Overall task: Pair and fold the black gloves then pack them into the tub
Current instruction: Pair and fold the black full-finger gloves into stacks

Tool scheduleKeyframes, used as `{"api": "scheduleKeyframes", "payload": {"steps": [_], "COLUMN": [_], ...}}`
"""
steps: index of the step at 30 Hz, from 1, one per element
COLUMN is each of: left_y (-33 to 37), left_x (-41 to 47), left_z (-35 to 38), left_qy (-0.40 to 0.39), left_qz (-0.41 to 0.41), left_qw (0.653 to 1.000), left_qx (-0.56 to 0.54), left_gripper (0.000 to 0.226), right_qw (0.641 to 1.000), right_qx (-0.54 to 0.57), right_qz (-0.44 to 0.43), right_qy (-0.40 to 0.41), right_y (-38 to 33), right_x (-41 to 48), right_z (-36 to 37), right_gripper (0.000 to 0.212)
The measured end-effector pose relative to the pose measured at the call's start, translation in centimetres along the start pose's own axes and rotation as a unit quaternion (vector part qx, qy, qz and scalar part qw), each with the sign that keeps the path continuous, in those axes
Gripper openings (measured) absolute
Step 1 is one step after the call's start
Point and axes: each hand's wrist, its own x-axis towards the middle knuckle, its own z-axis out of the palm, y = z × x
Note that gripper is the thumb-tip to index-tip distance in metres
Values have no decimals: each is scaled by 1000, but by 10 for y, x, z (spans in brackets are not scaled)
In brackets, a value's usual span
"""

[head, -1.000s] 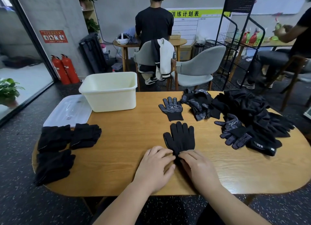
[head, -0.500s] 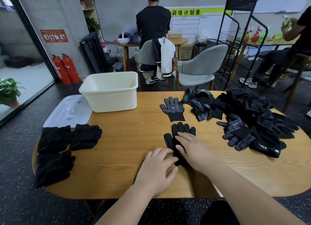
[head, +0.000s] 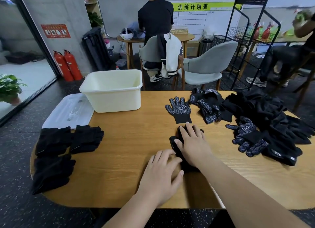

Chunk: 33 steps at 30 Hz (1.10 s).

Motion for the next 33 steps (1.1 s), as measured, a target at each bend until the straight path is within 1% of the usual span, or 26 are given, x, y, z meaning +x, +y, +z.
{"api": "scheduleKeyframes", "payload": {"steps": [2,8,10,13,14,16,19,21,22,24,25,27,28,29,31,33], "left_y": [-1,-4,-4,-4,-4,-4,-4,-3,-3,-2,-2,-1,-1,-1,-1,-1], "left_x": [1,2,2,2,2,1,2,2,1,0,0,1,1,2,3,3], "left_z": [0,1,0,0,0,2,2,2,2,3,3,3,3,3,3,4], "left_qy": [13,51,62,73,74,78,83,85,84,76,71,57,50,44,36,34], "left_qz": [-19,-46,-50,-48,-49,-52,-54,-59,-61,-64,-66,-73,-76,-78,-79,-80], "left_qw": [1000,997,996,995,995,995,994,994,994,995,995,996,996,996,996,996], "left_qx": [-9,-27,-31,-43,-41,-35,-37,-38,-36,-27,-21,-12,-6,2,15,16], "left_gripper": [43,36,34,20,20,25,26,26,28,34,38,45,47,47,46,47], "right_qw": [999,999,999,998,998,998,998,999,996,983,977,974,977,983,991,992], "right_qx": [-9,-18,-20,-26,-27,-30,-20,22,68,162,183,164,139,110,75,83], "right_qz": [15,26,19,-9,-17,-29,-35,-44,-52,-66,-70,-64,-58,-52,-59,-61], "right_qy": [-35,-39,-36,-49,-51,-48,-38,-17,-1,47,80,144,153,140,95,70], "right_y": [-5,-8,-10,-17,-20,-26,-29,-24,-21,-12,-6,7,15,21,29,32], "right_x": [2,12,6,-16,-25,-44,-60,-61,-61,-62,-65,-73,-78,-82,-87,-89], "right_z": [8,9,9,9,10,14,21,23,21,14,11,11,14,17,26,30], "right_gripper": [74,84,84,79,78,78,86,85,80,64,56,45,43,47,60,64]}}
